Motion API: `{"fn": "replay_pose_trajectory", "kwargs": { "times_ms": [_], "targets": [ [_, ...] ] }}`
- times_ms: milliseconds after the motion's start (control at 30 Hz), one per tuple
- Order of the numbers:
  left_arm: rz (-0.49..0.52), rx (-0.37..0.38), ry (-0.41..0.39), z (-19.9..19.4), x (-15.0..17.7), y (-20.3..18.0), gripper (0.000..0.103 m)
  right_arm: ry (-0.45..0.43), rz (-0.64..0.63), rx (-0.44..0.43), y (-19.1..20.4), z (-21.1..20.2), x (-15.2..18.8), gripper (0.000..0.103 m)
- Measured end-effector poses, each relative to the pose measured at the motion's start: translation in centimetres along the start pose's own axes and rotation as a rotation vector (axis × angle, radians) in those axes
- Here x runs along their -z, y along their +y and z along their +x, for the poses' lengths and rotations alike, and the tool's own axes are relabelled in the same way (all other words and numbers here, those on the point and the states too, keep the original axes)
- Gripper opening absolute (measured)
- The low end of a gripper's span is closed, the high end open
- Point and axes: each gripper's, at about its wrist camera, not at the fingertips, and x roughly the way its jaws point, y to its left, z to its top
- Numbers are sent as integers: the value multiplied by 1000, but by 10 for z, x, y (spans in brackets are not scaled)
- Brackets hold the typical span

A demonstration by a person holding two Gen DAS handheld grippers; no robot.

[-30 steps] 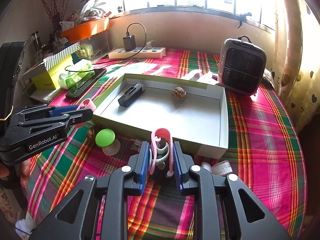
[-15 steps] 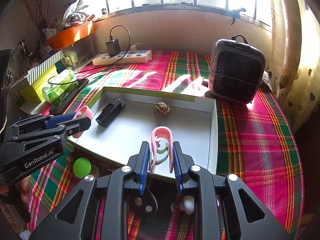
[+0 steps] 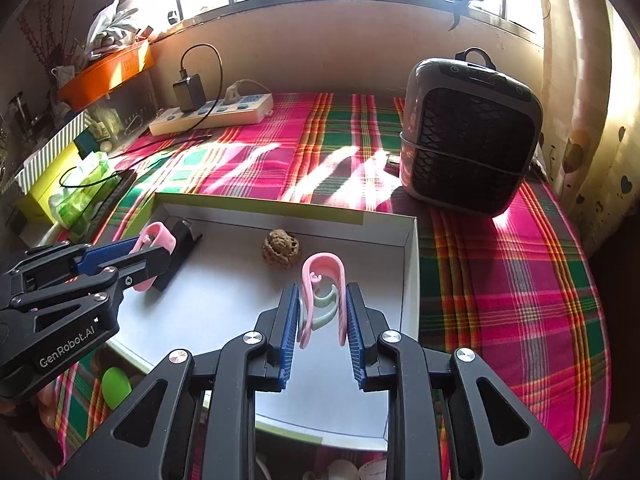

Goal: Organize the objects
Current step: 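Carry both pink clips into the white tray with the left and right tools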

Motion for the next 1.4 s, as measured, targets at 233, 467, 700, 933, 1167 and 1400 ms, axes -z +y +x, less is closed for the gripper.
{"fn": "replay_pose_trajectory", "kwargs": {
  "times_ms": [233, 467, 700, 933, 1167, 1400],
  "targets": [
    [-2, -4, 39, 22, -9, -2, 21, 33, 11, 7, -7, 20, -9, 24],
    [1, -6, 50, 33, -15, -3, 21, 51, 15, 6, -10, 32, -13, 24],
    [7, -11, 63, 42, -17, -3, 21, 66, 22, 13, -14, 41, -14, 24],
    [11, -10, 67, 47, -18, -4, 21, 63, 14, 20, -12, 43, -15, 24],
    [7, -5, 75, 51, -18, -5, 21, 59, 13, 26, -12, 43, -15, 24],
    [5, -4, 76, 52, -18, -5, 21, 61, 15, 28, -12, 44, -15, 24]
  ]
}}
